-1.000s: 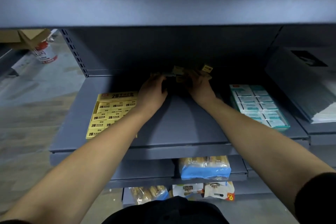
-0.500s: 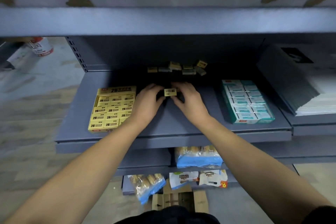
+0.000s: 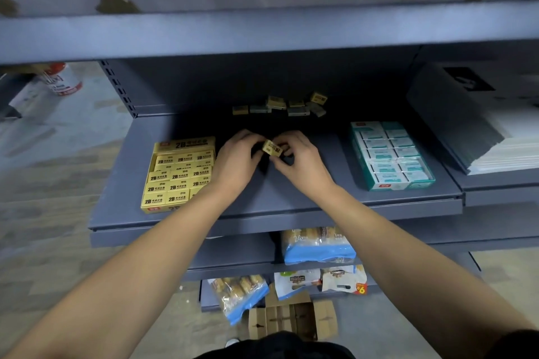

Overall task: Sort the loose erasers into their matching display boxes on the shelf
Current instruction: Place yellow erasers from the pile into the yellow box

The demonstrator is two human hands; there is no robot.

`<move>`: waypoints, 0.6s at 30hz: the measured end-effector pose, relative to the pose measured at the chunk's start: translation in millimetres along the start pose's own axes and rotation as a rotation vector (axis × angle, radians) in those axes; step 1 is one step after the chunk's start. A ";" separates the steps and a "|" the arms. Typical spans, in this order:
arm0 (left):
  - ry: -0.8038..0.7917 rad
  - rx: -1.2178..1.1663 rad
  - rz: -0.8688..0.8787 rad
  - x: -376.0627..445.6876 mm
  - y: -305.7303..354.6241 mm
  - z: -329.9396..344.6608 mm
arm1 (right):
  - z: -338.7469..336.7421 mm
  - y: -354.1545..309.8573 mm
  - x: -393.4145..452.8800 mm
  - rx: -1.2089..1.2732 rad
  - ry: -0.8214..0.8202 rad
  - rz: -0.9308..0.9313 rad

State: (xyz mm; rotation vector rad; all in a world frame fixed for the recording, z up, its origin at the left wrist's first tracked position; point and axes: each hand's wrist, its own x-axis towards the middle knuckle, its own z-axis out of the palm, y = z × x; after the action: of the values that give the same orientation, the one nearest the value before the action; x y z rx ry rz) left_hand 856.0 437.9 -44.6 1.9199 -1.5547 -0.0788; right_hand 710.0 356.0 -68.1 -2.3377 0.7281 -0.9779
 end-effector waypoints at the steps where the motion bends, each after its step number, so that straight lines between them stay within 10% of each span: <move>1: -0.002 0.000 0.000 1.3 1.5 1.5 | -1.9 0.1 -0.3 0.020 -0.023 0.029; 18: -0.068 -0.021 0.050 10.0 8.8 12.1 | -17.5 -2.2 7.5 0.460 0.016 0.452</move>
State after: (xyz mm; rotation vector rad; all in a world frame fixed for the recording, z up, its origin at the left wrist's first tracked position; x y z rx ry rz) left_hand 846.1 422.9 -46.0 1.8784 -1.6400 -0.1398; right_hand 702.0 348.7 -52.3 -1.6758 0.8791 -0.8494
